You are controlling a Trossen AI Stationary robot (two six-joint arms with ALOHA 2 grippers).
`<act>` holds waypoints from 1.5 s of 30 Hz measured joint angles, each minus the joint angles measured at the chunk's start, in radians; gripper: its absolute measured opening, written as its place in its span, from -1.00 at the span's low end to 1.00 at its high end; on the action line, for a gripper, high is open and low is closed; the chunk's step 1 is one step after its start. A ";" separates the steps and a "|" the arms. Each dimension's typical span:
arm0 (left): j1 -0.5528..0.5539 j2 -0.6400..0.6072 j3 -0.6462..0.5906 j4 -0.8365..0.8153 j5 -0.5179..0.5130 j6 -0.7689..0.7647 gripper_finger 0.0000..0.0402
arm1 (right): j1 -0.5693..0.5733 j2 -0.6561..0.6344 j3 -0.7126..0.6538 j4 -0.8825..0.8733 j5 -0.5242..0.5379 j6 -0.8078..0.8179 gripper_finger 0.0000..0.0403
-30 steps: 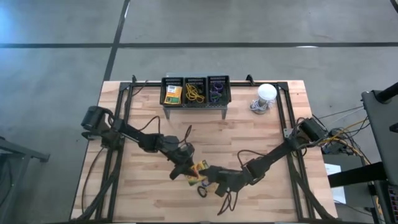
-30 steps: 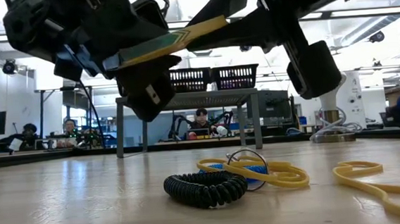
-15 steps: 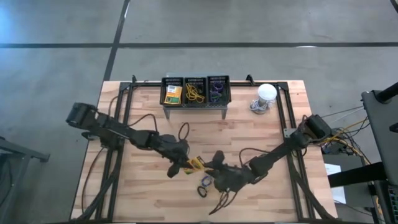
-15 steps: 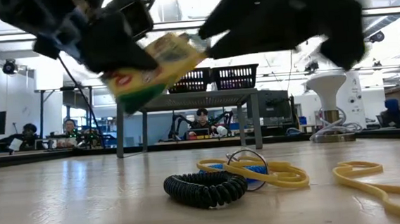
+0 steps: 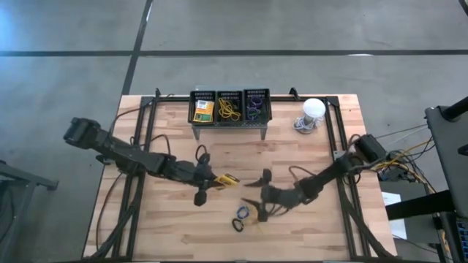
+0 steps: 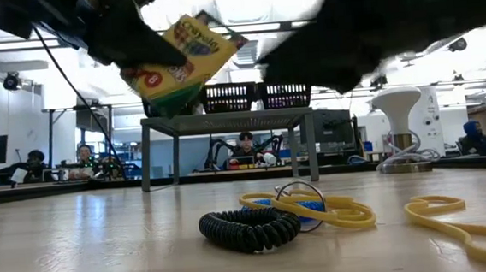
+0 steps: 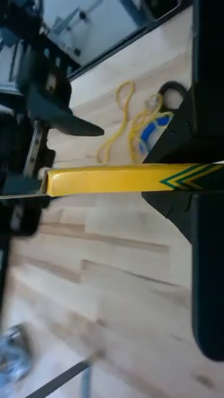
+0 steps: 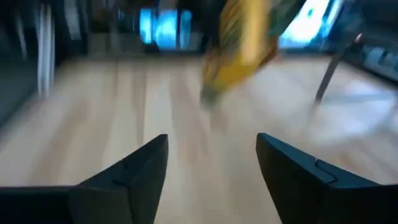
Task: Pick & Place Office Desk Supplies
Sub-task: Put the crayon box into the left black bin
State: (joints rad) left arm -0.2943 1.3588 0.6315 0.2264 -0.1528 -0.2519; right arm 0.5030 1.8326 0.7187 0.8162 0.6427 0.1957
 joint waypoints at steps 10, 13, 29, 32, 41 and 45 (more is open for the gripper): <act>-0.067 0.046 0.000 0.137 -0.147 0.040 -0.79 | -0.111 0.130 -0.042 0.499 -0.161 0.001 0.25; -0.067 0.046 0.000 0.138 -0.147 0.046 -0.79 | -0.118 0.150 -0.008 0.503 -0.176 0.000 0.19; -0.064 -0.041 0.048 -0.155 -0.096 0.000 -0.22 | -0.135 0.027 0.087 0.176 -0.171 -0.151 -0.92; -0.066 -0.122 0.107 -0.370 -0.094 -0.051 -0.01 | -0.144 -0.053 0.134 -0.096 -0.173 -0.150 -0.94; -0.108 -0.216 0.053 -0.548 -0.075 -0.078 0.10 | -0.180 -0.067 0.321 -0.602 -0.283 -0.088 -0.92; -0.206 -0.174 0.003 -0.578 -0.064 -0.131 0.01 | -0.186 -0.003 0.365 -0.599 -0.484 -0.106 -0.74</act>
State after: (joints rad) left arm -0.5000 1.1844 0.6345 -0.3520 -0.2165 -0.3831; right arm 0.3167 1.8298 1.0835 0.2173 0.1585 0.0900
